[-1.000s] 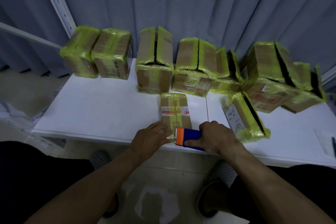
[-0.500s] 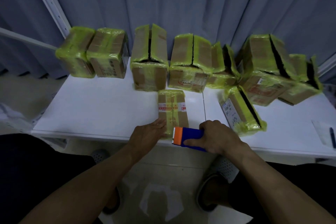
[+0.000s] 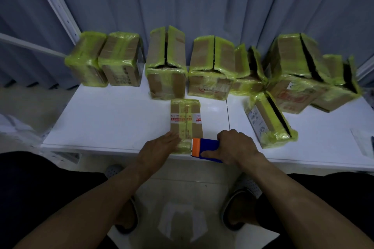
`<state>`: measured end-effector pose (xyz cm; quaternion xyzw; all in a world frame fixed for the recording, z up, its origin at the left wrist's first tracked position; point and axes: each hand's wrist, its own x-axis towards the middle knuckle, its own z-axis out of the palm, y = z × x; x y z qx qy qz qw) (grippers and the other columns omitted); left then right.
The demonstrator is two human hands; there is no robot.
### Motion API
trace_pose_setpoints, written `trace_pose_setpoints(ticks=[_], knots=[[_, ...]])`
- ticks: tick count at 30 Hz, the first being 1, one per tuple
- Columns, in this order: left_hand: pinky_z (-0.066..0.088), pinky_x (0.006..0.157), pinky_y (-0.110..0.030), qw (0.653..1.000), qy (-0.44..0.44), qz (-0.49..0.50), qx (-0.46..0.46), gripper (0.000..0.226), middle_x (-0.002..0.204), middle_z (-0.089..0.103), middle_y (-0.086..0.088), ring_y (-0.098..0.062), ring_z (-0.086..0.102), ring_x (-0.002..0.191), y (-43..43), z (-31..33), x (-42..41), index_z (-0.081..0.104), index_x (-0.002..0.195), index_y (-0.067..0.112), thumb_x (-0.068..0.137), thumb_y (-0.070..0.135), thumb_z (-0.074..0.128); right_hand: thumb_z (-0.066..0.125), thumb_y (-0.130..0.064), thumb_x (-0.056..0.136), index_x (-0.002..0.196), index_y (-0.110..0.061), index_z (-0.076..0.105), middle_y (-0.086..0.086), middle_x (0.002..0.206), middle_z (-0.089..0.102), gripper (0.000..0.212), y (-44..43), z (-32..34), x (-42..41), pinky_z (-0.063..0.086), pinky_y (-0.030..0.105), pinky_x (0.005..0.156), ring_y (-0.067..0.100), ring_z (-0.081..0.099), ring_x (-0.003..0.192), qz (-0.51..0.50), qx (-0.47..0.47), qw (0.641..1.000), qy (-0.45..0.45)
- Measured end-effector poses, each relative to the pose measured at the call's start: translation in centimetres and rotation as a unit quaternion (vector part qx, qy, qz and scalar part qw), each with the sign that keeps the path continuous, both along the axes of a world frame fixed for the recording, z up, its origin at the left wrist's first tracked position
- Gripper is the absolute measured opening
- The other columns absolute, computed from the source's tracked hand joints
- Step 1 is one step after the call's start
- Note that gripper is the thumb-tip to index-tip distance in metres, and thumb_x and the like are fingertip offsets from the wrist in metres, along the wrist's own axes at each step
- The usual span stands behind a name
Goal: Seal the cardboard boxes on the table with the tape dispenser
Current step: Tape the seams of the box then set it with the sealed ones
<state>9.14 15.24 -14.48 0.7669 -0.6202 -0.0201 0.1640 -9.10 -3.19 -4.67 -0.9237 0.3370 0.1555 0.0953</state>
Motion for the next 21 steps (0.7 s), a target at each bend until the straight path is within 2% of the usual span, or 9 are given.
trace_pose_setpoints(ticks=[2,3,4,7,10,13,16,19,21], knots=[[0.027,0.110,-0.026,0.999,0.028,0.019,-0.013,0.065,0.153,0.039,0.007,-0.011,0.041,0.138,-0.3,0.0,-0.5,0.044,0.148,0.028,0.091,0.017,0.072,0.064,-0.089,0.069,0.104,-0.020,0.059,0.001,0.100,0.064,0.077,-0.1,-0.3,0.1,0.051,0.032,0.069,0.020,0.057,0.080,-0.002,0.001,1.000,0.007],[0.026,0.112,-0.024,0.999,0.032,0.017,-0.014,0.055,0.154,0.035,0.010,-0.008,0.036,0.139,-0.5,0.0,-0.8,0.040,0.150,0.029,0.100,0.019,0.059,0.064,-0.089,0.069,0.105,-0.020,0.059,0.001,0.101,0.064,0.077,-0.2,-0.4,0.0,0.052,0.032,0.070,0.020,0.057,0.080,-0.005,0.005,1.000,0.010],[0.031,0.111,-0.025,0.999,0.037,0.015,-0.017,0.048,0.152,0.040,0.007,-0.010,0.041,0.136,-0.8,0.2,-0.9,0.043,0.148,0.026,0.102,0.019,0.055,0.064,-0.089,0.069,0.105,-0.020,0.059,0.001,0.101,0.064,0.077,-0.2,-0.5,0.0,0.052,0.033,0.070,0.020,0.057,0.081,-0.009,0.010,1.000,0.012],[0.056,0.090,-0.034,0.998,0.057,-0.030,-0.015,0.043,0.126,0.066,-0.005,-0.022,0.064,0.110,-1.4,1.4,-1.5,0.067,0.125,0.015,0.084,0.016,0.078,0.063,-0.090,0.068,0.102,-0.021,0.057,0.002,0.103,0.066,0.076,-0.2,-0.7,-0.1,0.053,0.033,0.071,0.019,0.058,0.080,-0.010,0.010,1.000,0.012],[0.060,0.083,-0.040,0.998,0.061,-0.025,-0.005,0.042,0.117,0.071,-0.007,-0.025,0.069,0.104,-1.7,0.5,-1.0,0.072,0.118,0.012,0.078,0.020,0.084,0.062,-0.090,0.069,0.103,-0.021,0.057,0.002,0.106,0.067,0.077,-0.2,-0.9,-0.3,0.053,0.032,0.072,0.020,0.061,0.083,-0.011,0.010,1.000,0.009],[0.054,0.091,-0.035,0.997,0.073,-0.010,-0.005,0.046,0.123,0.068,-0.006,-0.025,0.066,0.110,-1.9,0.3,-1.5,0.068,0.126,0.014,0.082,0.017,0.080,0.062,-0.090,0.069,0.108,-0.020,0.060,0.002,0.107,0.067,0.080,-0.1,-1.2,-0.3,0.055,0.034,0.075,0.022,0.066,0.091,-0.012,0.012,1.000,0.006],[0.042,0.102,-0.027,0.994,0.106,0.031,0.004,0.036,0.136,0.057,0.001,-0.015,0.051,0.124,-2.1,0.3,-1.6,0.059,0.136,0.018,0.100,0.020,0.056,0.062,-0.090,0.069,0.104,-0.021,0.058,0.002,0.105,0.067,0.077,-0.1,-1.2,-0.3,0.055,0.034,0.074,0.022,0.066,0.089,-0.010,0.015,1.000,0.003],[0.032,0.097,-0.012,0.996,0.088,0.017,0.013,0.038,0.142,0.052,0.006,-0.006,0.044,0.126,-2.2,-0.4,-1.6,0.053,0.142,0.024,0.104,0.027,0.048,0.063,-0.088,0.070,0.099,-0.023,0.054,0.001,0.104,0.067,0.072,-0.1,-0.9,-0.5,0.057,0.035,0.075,0.020,0.064,0.085,-0.012,0.030,0.999,-0.001],[0.033,0.098,-0.013,0.996,0.084,0.008,0.018,0.039,0.142,0.051,0.008,-0.004,0.045,0.125,-2.1,-0.4,-1.5,0.052,0.142,0.027,0.105,0.034,0.044,0.064,-0.087,0.070,0.098,-0.024,0.054,0.000,0.101,0.066,0.070,0.1,-0.5,-0.7,0.057,0.034,0.074,0.019,0.063,0.084,-0.017,0.046,0.999,-0.008]])
